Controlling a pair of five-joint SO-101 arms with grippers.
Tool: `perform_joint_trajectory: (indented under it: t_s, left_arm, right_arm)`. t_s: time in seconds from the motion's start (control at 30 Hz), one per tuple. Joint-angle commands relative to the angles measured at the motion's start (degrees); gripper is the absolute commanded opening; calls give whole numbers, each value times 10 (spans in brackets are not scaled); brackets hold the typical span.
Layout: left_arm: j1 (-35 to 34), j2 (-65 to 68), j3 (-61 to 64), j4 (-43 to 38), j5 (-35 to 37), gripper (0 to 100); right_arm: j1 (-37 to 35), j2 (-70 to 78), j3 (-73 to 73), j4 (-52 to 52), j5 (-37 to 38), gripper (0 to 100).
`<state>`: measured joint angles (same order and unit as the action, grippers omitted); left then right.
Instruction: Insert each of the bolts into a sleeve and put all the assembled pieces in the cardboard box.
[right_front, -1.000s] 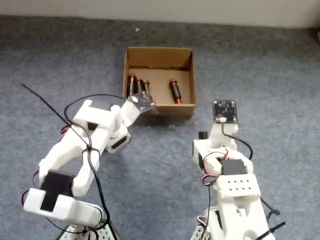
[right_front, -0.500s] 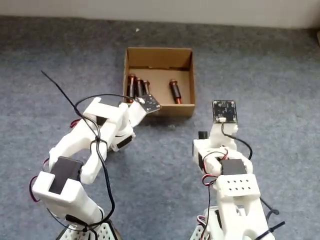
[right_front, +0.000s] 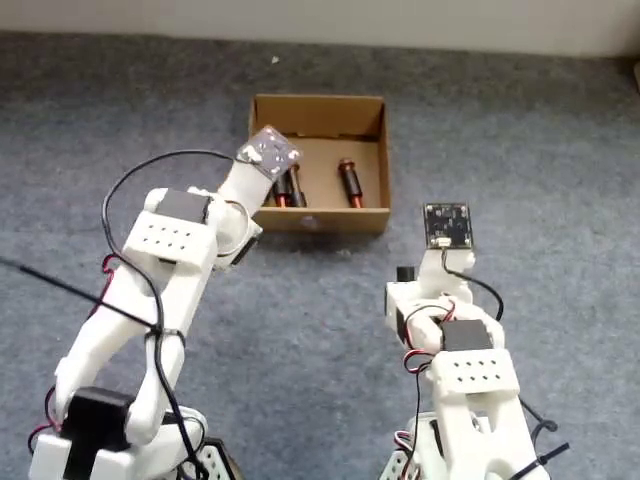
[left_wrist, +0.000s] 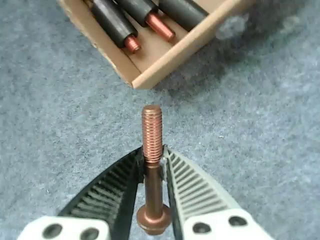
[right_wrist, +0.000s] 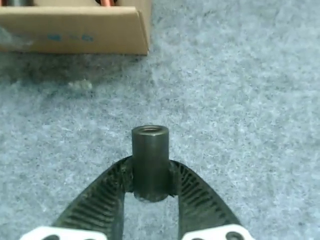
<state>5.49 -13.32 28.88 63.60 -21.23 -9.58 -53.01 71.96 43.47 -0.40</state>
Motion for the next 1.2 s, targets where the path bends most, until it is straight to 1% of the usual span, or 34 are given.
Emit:
perform_joint_trajectory:
  t_s: [0.0,0.13,0.23,0.37,0.5,0.6,0.7,0.8,0.93,1.07,1.17]
  left_arm:
    - [23,-65,-2,-3,64,5]
    - [44,-121,9,-6,134,5]
    - [59,-195,20,-12,184,5]
    - [83,-323,67,-63,233,5]
    - [104,-449,156,-140,250,5]
    - [108,-532,244,-218,253,5]
    - [108,-601,331,-291,253,5]
    - [108,-655,402,-345,253,5]
    - [104,-710,459,-382,251,5]
    - [108,-753,472,-405,250,5]
    - [108,-788,472,-405,250,5]
  right_arm:
    - [4,-14,-3,-11,0,5]
    - [4,-14,-2,-11,0,5]
    - [4,-14,-2,-11,0,5]
    - [4,-14,-2,-11,0,5]
    - [4,-14,-2,-11,0,5]
    - [4,-14,-2,-11,0,5]
    - [4,-14,-2,-11,0,5]
    - [4,-14,-2,-11,0,5]
    - [4,-14,-1,-11,0,5]
    - [4,-14,-1,-11,0,5]
    - [4,-14,-1,-11,1,5]
